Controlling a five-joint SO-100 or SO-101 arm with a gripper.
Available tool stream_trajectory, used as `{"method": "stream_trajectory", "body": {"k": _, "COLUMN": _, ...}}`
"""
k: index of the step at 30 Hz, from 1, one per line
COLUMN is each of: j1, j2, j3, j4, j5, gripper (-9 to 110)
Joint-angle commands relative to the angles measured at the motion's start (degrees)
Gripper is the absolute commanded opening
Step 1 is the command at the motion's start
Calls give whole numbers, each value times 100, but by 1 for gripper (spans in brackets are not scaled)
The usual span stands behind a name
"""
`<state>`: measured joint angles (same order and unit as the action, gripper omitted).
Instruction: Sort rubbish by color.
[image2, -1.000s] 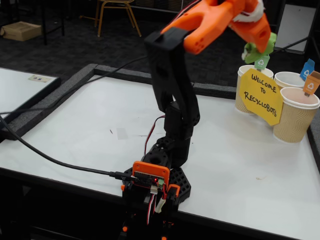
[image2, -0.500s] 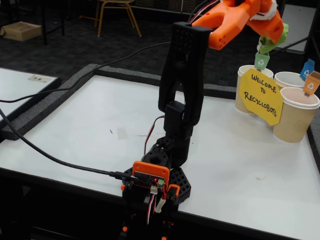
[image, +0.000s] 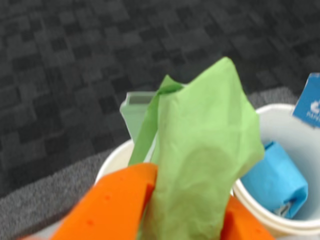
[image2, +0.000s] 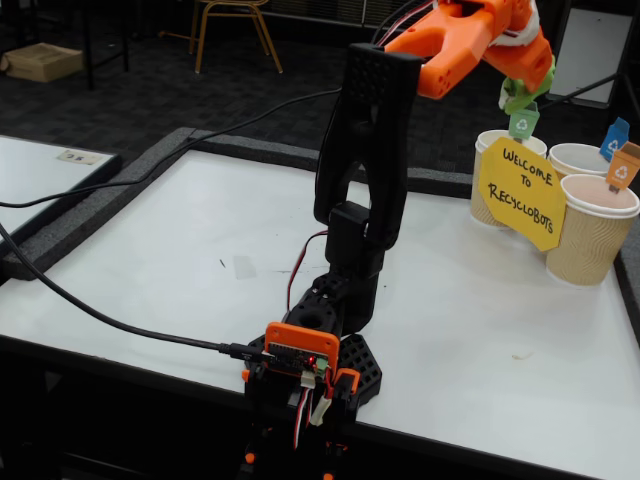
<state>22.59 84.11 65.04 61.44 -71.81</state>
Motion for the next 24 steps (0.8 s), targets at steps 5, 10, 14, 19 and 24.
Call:
{"method": "stream_trajectory", "body": {"k": 5, "j1": 26, "j2": 193, "j3": -439, "j4": 193, "j5": -589, "gripper": 0}}
{"method": "stream_trajectory", "body": {"k": 10, "j1": 18, "j2": 193, "j3": -439, "j4": 422, "j5": -888, "gripper": 0}}
{"method": "stream_trajectory", "body": {"k": 14, "j1": -35, "j2": 193, "j3": -431, "j4": 167, "j5": -888, "gripper": 0}}
{"method": "stream_trajectory", "body": {"k": 19, "j1": -70, "j2": 167, "j3": -378, "j4": -387, "j5": -888, "gripper": 0}}
{"method": "stream_trajectory", "body": {"k": 24, "j1": -88, "j2": 132, "j3": -378, "j4": -554, "j5": -888, "gripper": 0}}
